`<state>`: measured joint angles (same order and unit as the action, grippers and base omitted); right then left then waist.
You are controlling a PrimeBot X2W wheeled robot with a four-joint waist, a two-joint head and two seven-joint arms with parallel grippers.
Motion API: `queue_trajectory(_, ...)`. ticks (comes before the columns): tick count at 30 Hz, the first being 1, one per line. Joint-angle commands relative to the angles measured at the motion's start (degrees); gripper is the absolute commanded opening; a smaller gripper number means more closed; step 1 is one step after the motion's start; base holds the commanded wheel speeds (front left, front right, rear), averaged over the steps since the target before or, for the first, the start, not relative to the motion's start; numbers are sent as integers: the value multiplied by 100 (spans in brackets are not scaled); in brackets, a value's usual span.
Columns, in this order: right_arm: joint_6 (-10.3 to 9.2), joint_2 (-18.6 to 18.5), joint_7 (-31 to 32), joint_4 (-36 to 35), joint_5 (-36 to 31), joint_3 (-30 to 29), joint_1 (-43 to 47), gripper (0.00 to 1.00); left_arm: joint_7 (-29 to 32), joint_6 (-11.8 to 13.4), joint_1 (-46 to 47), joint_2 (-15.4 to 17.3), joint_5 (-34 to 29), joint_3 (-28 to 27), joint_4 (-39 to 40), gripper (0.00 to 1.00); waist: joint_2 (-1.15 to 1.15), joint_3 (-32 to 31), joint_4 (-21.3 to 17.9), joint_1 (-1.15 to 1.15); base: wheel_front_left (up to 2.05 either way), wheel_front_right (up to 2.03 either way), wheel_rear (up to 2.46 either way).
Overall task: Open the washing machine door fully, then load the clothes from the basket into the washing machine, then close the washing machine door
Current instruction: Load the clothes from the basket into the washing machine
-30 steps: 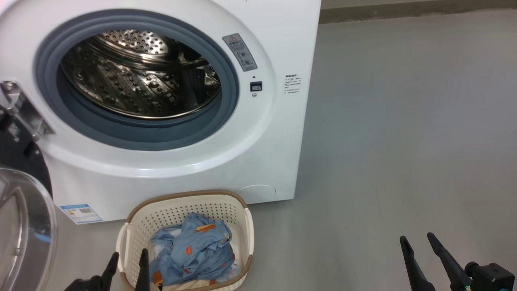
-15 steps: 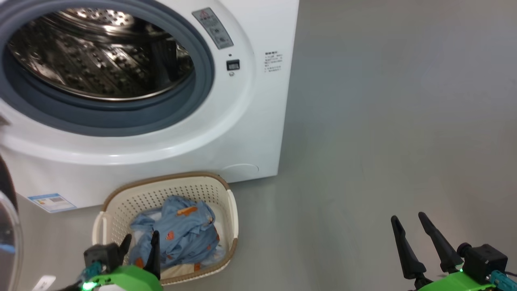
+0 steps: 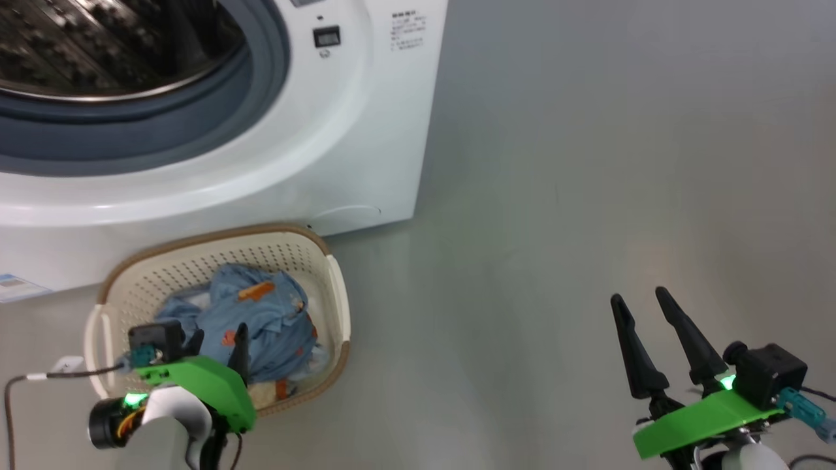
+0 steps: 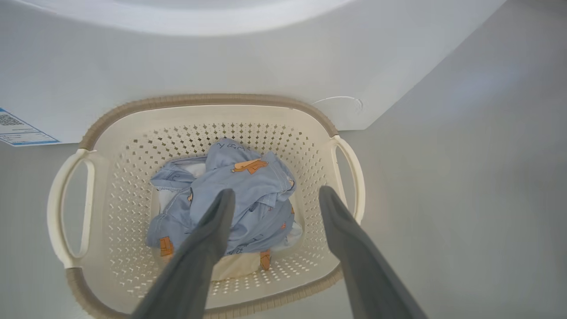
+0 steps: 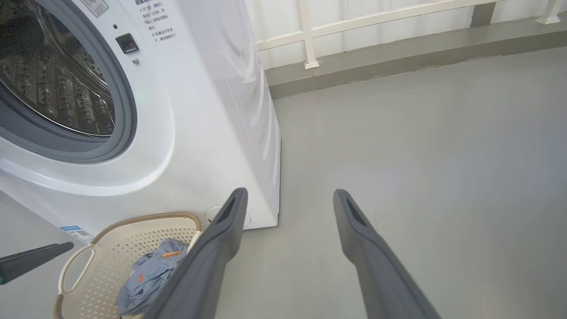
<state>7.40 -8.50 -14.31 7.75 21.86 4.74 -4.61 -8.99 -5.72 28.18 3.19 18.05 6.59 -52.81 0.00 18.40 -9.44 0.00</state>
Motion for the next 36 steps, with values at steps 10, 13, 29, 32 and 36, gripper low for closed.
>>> queue_trajectory(10,9,105,-69,-103,111,304,-424,100,-175,162,761,451,77,-239,-1011,100,0,963,-593,0,0,0,0)
queue_trajectory(13,9,136,-69,-102,135,355,-520,100,-204,196,945,512,63,-215,-1218,100,0,1128,-667,0,0,0,0)
queue_trajectory(29,9,346,-69,-30,325,772,-945,100,-39,453,1746,1066,28,-132,-1858,100,0,2062,-1122,0,0,0,0)
queue_trajectory(32,9,373,-69,-30,366,793,-977,100,17,490,1833,1201,34,-127,-1907,100,0,2218,-1211,0,0,0,0)
queue_trajectory(36,9,393,-69,-29,392,789,-997,100,46,510,1915,1334,35,-114,-1939,100,0,2353,-1271,0,0,0,0)
